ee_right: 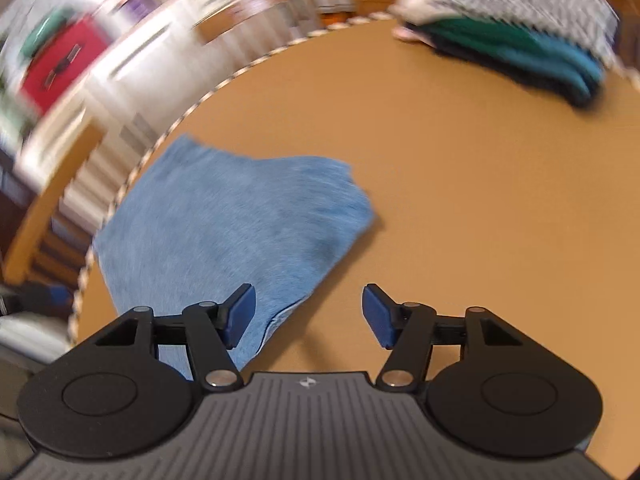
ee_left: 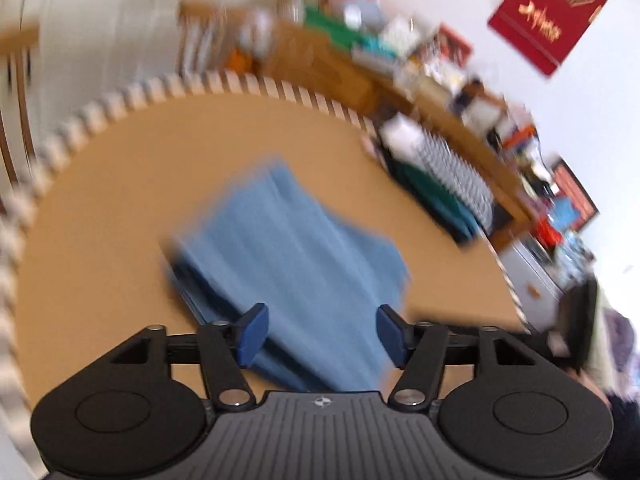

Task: Fold clothes
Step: 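Slide both grippers under the folded jeans and close on its edge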

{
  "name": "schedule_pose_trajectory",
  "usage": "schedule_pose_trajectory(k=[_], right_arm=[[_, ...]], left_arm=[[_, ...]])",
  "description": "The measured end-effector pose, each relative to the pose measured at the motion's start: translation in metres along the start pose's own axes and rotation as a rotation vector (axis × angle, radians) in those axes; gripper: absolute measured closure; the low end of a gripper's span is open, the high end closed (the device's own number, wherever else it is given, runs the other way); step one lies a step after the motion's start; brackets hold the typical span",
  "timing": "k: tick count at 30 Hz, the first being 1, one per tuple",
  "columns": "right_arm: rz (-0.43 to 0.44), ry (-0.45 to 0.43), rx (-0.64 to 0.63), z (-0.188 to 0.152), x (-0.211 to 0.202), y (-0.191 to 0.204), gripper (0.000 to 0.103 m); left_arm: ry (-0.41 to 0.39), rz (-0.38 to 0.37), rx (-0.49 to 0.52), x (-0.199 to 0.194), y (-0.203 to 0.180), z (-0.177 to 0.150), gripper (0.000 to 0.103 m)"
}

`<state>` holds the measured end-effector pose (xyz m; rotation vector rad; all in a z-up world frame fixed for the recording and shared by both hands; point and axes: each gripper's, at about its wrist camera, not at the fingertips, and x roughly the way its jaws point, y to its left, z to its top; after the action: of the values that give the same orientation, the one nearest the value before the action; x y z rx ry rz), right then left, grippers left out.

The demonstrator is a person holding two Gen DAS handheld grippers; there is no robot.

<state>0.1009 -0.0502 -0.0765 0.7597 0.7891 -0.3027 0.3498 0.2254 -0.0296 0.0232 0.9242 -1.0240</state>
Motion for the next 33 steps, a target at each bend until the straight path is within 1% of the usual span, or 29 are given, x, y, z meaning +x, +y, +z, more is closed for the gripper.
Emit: schedule_pose_trajectory(k=[1, 2, 3, 4, 7, 9, 11, 14, 17, 18, 20, 21, 22, 23, 24, 25, 26, 28, 29, 30, 31, 32, 33], right_arm=[[0.01, 0.0, 0.053, -0.002, 0.002, -0.005, 0.042], [0.019, 0.002, 0.104, -0.004, 0.004, -0.01, 0.043], [0.016, -0.005, 0.145, -0.007, 0.005, -0.012, 0.042], [0.013, -0.02, 0.181, -0.011, 0.005, -0.013, 0.042], [0.034, -0.067, 0.293, -0.02, 0.013, -0.014, 0.042], [0.044, -0.1, 0.372, -0.023, 0.02, -0.015, 0.042], [0.06, -0.137, 0.438, -0.025, 0.026, -0.017, 0.042], [0.101, -0.168, 0.501, -0.027, 0.037, -0.018, 0.042], [0.139, -0.183, 0.534, -0.029, 0.048, -0.017, 0.042], [0.141, -0.191, 0.545, -0.028, 0.05, -0.018, 0.042], [0.147, -0.194, 0.554, -0.028, 0.052, -0.019, 0.04], [0.16, -0.193, 0.562, -0.028, 0.052, -0.021, 0.04], [0.175, -0.191, 0.571, -0.029, 0.052, -0.024, 0.04], [0.211, -0.174, 0.602, -0.03, 0.054, -0.028, 0.042], [0.254, -0.151, 0.641, -0.032, 0.057, -0.033, 0.043], [0.284, -0.133, 0.686, -0.035, 0.059, -0.039, 0.048], [0.294, -0.112, 0.704, -0.039, 0.059, -0.044, 0.058], [0.31, -0.071, 0.721, -0.047, 0.058, -0.052, 0.069], [0.327, -0.058, 0.742, -0.053, 0.056, -0.056, 0.069], [0.334, -0.055, 0.743, -0.058, 0.053, -0.056, 0.07], [0.335, -0.054, 0.736, -0.062, 0.05, -0.055, 0.068], [0.337, -0.053, 0.73, -0.066, 0.047, -0.054, 0.064], [0.334, -0.059, 0.71, -0.068, 0.045, -0.051, 0.062]], left_arm=[[-0.011, 0.007, 0.031, 0.006, 0.015, 0.015, 0.038], [0.004, 0.012, 0.05, 0.015, 0.029, 0.03, 0.038], [0.037, 0.005, 0.067, 0.027, 0.042, 0.044, 0.039], [0.072, -0.015, 0.091, 0.04, 0.054, 0.056, 0.041], [0.171, -0.085, 0.167, 0.081, 0.078, 0.081, 0.041], [0.25, -0.132, 0.159, 0.108, 0.092, 0.095, 0.041], [0.323, -0.195, 0.14, 0.133, 0.101, 0.101, 0.042], [0.413, -0.264, 0.089, 0.161, 0.112, 0.103, 0.04], [0.509, -0.309, 0.003, 0.18, 0.127, 0.098, 0.029], [0.538, -0.323, -0.027, 0.187, 0.134, 0.098, 0.027], [0.593, -0.365, -0.055, 0.194, 0.14, 0.097, 0.03], [0.613, -0.375, -0.043, 0.196, 0.139, 0.096, 0.031], [0.622, -0.38, -0.015, 0.196, 0.136, 0.095, 0.031], [0.626, -0.383, 0.014, 0.195, 0.132, 0.093, 0.031], [0.64, -0.393, 0.018, 0.196, 0.13, 0.09, 0.03], [0.666, -0.414, -0.003, 0.197, 0.131, 0.086, 0.03], [0.693, -0.439, -0.028, 0.196, 0.133, 0.079, 0.031], [0.711, -0.492, -0.042, 0.19, 0.139, 0.066, 0.034], [0.708, -0.515, -0.056, 0.187, 0.144, 0.059, 0.036], [0.702, -0.537, -0.092, 0.185, 0.151, 0.051, 0.036], [0.695, -0.556, -0.137, 0.183, 0.157, 0.044, 0.037], [0.69, -0.568, -0.153, 0.182, 0.159, 0.039, 0.038], [0.686, -0.578, -0.149, 0.18, 0.159, 0.034, 0.038]])
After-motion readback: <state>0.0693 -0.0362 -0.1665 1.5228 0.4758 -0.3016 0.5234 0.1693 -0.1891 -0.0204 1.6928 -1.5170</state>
